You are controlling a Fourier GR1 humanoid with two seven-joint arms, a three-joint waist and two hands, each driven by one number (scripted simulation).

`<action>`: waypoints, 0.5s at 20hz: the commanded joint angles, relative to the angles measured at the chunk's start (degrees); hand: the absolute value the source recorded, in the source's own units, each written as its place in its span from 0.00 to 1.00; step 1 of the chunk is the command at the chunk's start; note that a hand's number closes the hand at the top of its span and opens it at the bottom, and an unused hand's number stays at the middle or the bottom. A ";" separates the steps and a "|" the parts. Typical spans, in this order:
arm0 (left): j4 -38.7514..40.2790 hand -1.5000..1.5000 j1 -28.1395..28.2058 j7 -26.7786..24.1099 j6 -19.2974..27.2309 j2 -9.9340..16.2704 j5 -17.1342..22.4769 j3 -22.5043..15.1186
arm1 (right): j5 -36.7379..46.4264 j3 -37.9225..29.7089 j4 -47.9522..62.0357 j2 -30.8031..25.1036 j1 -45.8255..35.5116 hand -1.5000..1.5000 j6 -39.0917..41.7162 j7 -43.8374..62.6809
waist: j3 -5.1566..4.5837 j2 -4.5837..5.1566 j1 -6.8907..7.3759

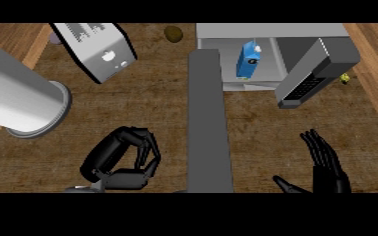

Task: Pick up the milk, place it into the microwave and close the microwave

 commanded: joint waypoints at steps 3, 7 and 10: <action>11.86 1.00 -9.39 -1.85 10.63 -0.12 -2.55 -11.06 | -2.82 -4.28 -3.73 -3.71 3.26 0.00 2.85 0.01 | 0.05 0.19 0.13; 17.30 1.00 -16.67 -4.22 17.63 -0.12 -5.01 -16.18 | 0.01 -2.03 -11.86 -3.87 7.02 0.00 0.67 2.32 | 0.01 0.20 -0.49; 22.93 1.00 -20.19 -2.03 20.39 -0.11 -0.99 -23.29 | 0.37 -2.46 -14.38 -5.03 8.16 0.00 1.06 3.45 | 0.01 0.26 -0.60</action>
